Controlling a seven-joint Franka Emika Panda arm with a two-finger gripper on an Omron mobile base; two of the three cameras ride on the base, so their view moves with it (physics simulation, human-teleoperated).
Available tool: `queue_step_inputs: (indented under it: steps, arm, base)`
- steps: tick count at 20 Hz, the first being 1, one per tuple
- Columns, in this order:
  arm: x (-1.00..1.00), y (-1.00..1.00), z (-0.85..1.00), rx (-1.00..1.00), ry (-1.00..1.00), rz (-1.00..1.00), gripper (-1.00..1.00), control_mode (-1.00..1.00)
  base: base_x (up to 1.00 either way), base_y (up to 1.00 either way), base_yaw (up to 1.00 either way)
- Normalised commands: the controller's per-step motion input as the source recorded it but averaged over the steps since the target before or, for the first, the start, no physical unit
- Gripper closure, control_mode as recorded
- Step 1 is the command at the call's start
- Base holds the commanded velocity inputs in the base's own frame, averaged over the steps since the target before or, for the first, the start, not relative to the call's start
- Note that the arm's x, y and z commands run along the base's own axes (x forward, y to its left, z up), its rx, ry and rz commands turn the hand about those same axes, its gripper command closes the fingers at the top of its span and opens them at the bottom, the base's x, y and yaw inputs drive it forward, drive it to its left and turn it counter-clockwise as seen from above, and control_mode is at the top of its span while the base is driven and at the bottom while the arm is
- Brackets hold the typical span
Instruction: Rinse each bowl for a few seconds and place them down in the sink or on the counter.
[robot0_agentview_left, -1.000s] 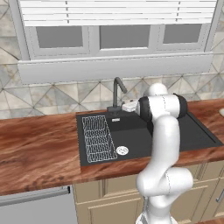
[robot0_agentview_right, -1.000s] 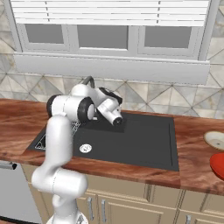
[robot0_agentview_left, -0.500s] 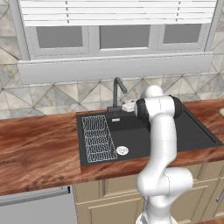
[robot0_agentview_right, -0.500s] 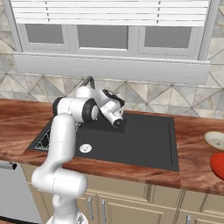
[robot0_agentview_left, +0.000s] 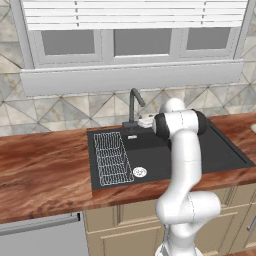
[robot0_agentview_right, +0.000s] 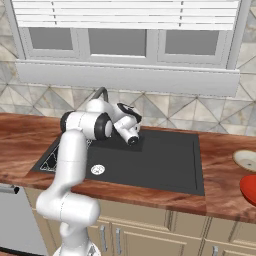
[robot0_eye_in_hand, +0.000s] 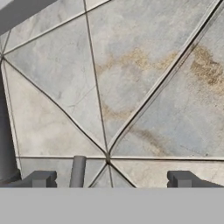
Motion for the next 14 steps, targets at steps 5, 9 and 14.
queue_step_inputs:
  steps: [5, 9, 14]
  arm:
    - [0.1, 0.0, -0.04, 0.0, 0.0, 0.01, -1.0, -1.0]
    - [0.24, 0.0, 0.0, 0.0, 0.0, 0.01, -1.0, -1.0]
    - [0.36, 0.16, -0.02, 0.0, 0.0, 0.0, -1.0, -1.0]
  base:
    - [0.0, 0.0, 0.0]
    - [0.0, 0.0, 0.0]
    - [0.0, 0.0, 0.0]
